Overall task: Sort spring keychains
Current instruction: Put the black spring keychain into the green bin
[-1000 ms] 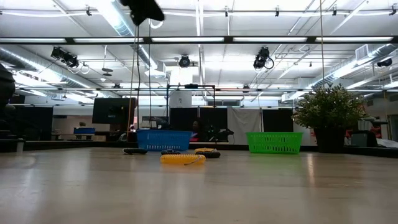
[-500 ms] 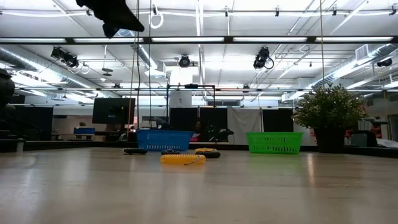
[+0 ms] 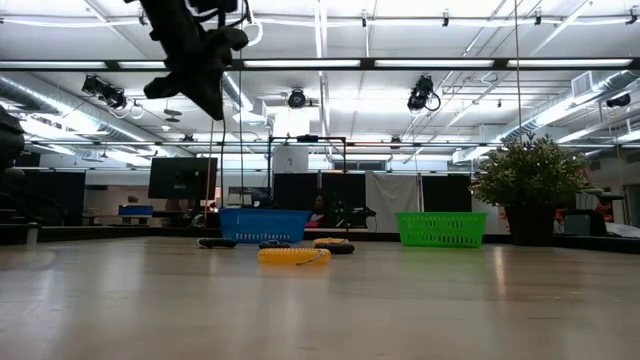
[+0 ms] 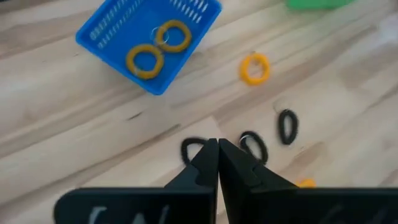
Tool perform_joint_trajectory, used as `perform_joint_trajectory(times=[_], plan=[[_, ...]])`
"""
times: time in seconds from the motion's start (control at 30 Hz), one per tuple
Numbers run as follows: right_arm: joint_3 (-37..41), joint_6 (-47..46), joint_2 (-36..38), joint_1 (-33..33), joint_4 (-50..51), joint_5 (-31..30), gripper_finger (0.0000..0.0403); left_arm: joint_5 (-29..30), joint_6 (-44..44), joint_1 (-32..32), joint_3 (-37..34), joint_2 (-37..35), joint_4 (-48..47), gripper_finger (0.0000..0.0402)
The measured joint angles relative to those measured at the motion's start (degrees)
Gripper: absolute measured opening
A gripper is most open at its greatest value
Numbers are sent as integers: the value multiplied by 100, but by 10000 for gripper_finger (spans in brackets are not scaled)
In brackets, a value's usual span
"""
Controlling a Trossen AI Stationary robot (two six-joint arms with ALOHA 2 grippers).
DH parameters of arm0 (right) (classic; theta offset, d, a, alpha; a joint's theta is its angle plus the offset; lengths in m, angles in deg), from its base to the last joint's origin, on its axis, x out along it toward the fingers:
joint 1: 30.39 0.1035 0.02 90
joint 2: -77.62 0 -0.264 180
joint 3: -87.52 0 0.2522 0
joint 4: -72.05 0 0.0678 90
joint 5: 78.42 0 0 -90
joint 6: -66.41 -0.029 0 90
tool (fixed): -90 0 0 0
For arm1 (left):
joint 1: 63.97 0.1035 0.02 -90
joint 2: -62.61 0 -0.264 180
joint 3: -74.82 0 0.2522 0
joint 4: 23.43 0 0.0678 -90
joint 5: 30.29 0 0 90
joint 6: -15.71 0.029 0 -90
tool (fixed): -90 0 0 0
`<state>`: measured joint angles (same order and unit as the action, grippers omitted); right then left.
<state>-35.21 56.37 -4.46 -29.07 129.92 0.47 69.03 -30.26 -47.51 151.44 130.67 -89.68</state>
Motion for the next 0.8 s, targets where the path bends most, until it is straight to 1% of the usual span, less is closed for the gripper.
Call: perform_joint_trajectory(times=[0.13,0.23,0.3,0.47,0.6,0.8], plan=[[0,0,0,0,-13,0,136,-61,-10,173,689,622,-820,14],[0,0,0,0,-8,0,136,-59,21,278,1034,1000,-1426,14],[0,0,0,0,-8,0,136,-144,132,312,1123,1182,-1544,14],[0,2,0,0,-7,0,136,-619,302,434,1090,1528,-1518,22],[0,24,0,0,-20,0,136,-702,469,434,981,1840,-1372,57],[0,27,0,0,-42,2,136,-706,663,438,888,2327,-1297,136]])
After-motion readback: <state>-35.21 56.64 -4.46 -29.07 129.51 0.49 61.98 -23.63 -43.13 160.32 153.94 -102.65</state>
